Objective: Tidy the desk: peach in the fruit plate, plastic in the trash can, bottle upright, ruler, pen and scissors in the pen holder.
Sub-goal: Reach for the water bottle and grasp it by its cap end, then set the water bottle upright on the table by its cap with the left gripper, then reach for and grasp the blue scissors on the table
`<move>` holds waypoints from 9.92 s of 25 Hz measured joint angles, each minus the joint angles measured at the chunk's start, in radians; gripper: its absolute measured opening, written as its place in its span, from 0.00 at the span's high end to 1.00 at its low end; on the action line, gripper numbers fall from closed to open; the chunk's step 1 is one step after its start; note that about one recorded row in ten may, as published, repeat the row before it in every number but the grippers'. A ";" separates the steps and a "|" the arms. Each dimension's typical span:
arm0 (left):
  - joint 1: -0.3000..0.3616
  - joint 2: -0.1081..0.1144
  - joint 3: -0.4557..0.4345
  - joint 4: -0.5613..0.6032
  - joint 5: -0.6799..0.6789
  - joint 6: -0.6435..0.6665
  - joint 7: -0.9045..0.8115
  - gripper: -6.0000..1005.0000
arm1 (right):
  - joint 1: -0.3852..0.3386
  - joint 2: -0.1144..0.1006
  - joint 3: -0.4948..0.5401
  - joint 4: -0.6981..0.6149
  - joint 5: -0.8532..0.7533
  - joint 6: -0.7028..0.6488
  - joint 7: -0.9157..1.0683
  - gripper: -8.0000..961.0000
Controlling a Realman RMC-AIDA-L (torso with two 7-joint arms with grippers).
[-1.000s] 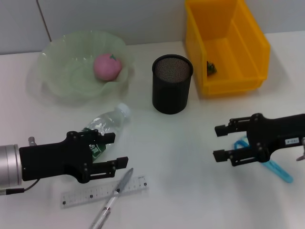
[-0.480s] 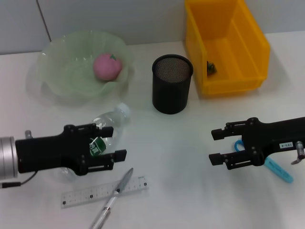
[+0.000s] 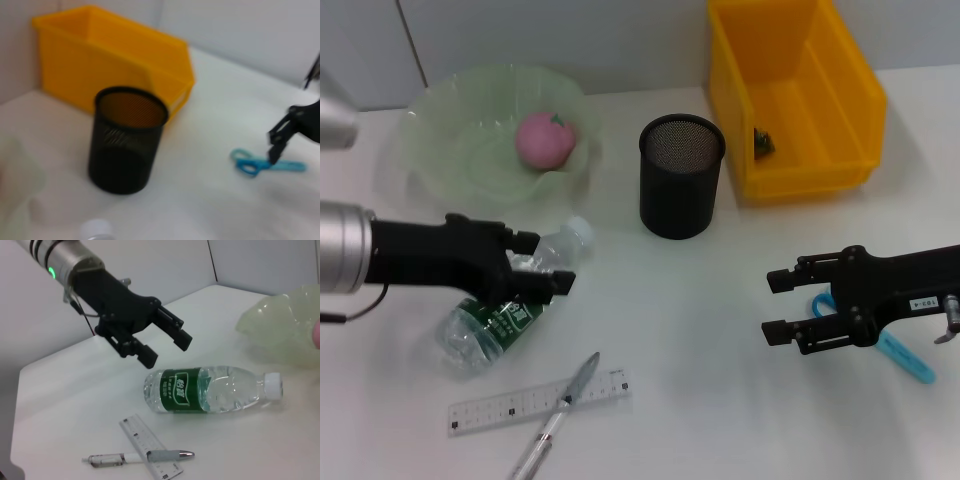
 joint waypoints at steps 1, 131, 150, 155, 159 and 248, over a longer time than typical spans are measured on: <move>-0.017 0.000 0.002 0.007 0.028 0.002 -0.034 0.28 | 0.000 -0.001 0.000 0.000 0.000 0.000 0.001 0.21; -0.113 -0.002 0.125 0.047 0.362 -0.277 -0.405 0.56 | 0.014 -0.003 0.012 0.000 -0.018 0.033 0.066 0.21; -0.050 -0.001 0.109 0.157 0.288 -0.261 -0.384 0.56 | 0.013 -0.003 0.013 0.001 -0.018 0.033 0.064 0.21; -0.036 -0.001 0.103 0.174 0.266 -0.259 -0.377 0.56 | 0.012 -0.003 0.012 0.001 -0.018 0.033 0.064 0.21; -0.027 -0.001 0.096 0.185 0.264 -0.255 -0.377 0.56 | 0.012 -0.003 0.012 0.000 -0.020 0.033 0.064 0.21; 0.109 -0.004 0.017 -0.124 -0.335 -0.365 0.429 0.47 | 0.005 -0.003 0.028 0.001 -0.025 0.036 0.062 0.21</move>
